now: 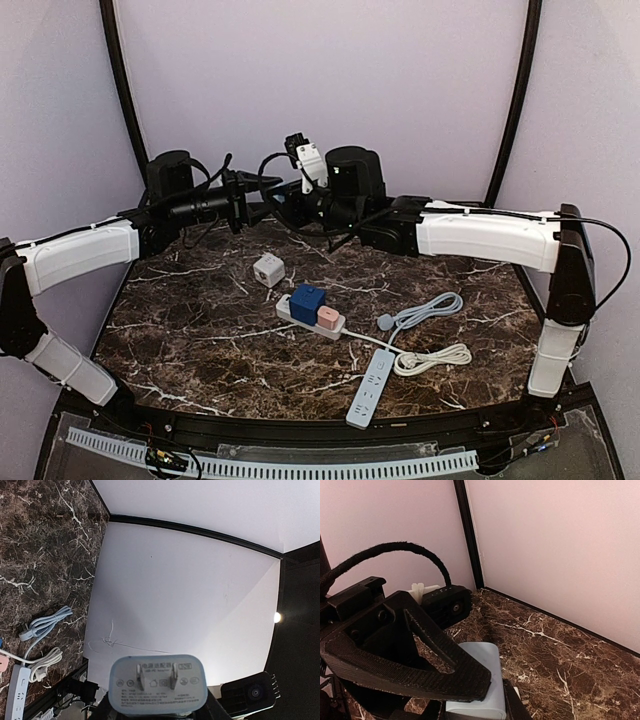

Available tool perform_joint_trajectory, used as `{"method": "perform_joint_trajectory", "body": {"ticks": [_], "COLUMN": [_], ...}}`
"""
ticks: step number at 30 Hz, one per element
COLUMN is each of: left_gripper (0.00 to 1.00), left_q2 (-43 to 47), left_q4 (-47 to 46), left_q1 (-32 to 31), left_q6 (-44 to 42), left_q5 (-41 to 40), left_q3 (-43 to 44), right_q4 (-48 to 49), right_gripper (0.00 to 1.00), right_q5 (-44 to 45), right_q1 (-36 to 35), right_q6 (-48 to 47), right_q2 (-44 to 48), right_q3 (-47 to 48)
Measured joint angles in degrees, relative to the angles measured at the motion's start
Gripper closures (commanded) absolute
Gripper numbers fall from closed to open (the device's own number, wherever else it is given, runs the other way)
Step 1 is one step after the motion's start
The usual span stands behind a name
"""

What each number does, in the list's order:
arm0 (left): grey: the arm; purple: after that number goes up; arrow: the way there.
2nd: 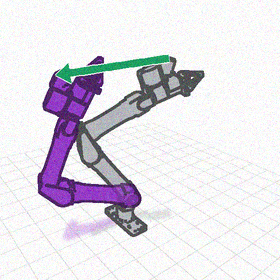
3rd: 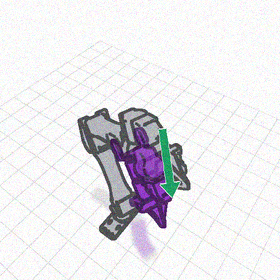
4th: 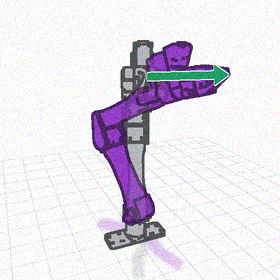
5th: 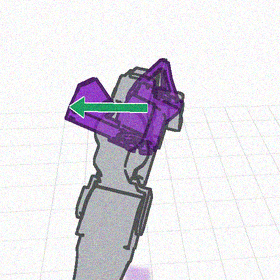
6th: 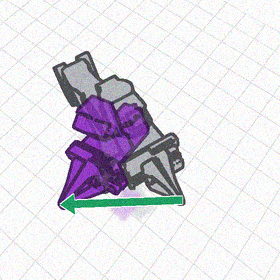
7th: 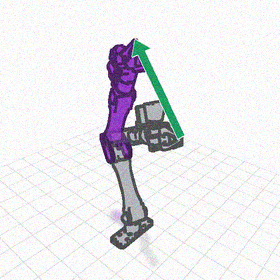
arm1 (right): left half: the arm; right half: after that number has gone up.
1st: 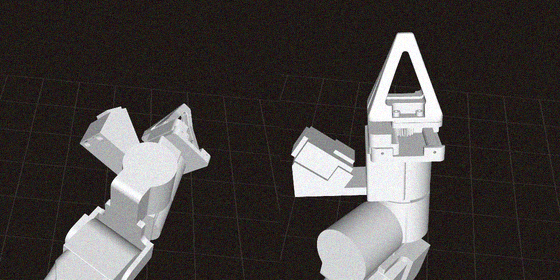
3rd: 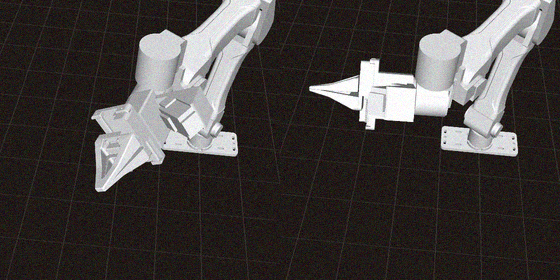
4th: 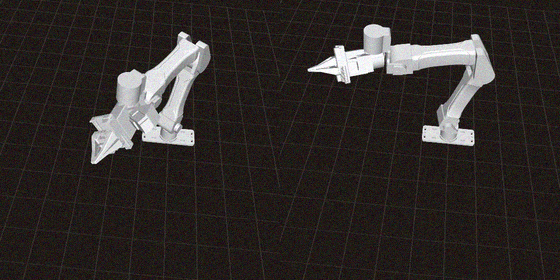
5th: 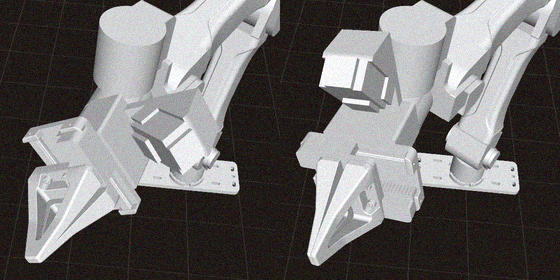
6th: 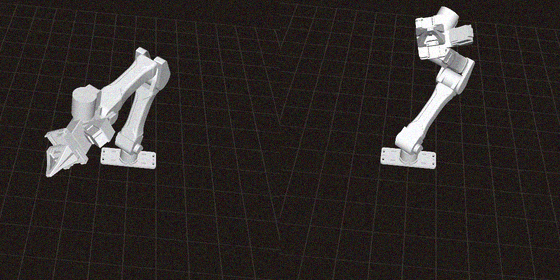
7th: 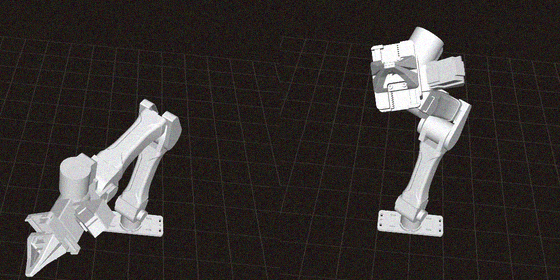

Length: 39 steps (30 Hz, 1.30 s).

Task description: Insert the plug

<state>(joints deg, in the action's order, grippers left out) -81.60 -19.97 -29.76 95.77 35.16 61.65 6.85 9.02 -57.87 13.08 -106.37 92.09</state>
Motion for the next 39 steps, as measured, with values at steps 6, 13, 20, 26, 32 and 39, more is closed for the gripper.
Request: {"method": "perform_joint_trajectory", "body": {"ticks": [6, 13, 20, 26, 32, 39], "left_gripper": [0.33, 0.01, 0.01, 0.01, 0.01, 0.01], "left_q2": [0.0, 2.2, 3.1, 3.6, 5.2, 5.6], "left_q4": [-1.0, -1.6, -2.7, -2.2, 4.2, 18.0], "left_q1": [0.0, 0.7, 1.5, 3.8, 6.9, 9.1], "left_q6": [0.3, -1.0, -1.8, -5.2, -14.2, -28.0], "left_q5": [0.0, -1.2, -1.9, -2.1, -2.0, -2.3], "left_q3": [-1.5, -3.8, -7.3, -9.7, -9.8, -7.2], "right_q4": [-1.7, -5.3, -9.7, -18.7, -29.9, -45.2], "right_gripper": [1.0, 1.0, 1.0, 1.0, 1.0, 1.0], "right_q5": [-0.2, 0.8, 1.8, 2.8, 2.4, -0.5], "right_q1": [-0.1, 0.5, 0.5, 0.5, 0.5, 0.5], "right_q6": [1.2, 2.0, 1.7, 1.3, 1.4, 2.8], "right_q2": [0.1, 3.8, 10.4, 18.0, 23.9, 24.1], "right_q3": [-0.3, -3.0, -6.9, -9.9, -10.2, -5.6]}}
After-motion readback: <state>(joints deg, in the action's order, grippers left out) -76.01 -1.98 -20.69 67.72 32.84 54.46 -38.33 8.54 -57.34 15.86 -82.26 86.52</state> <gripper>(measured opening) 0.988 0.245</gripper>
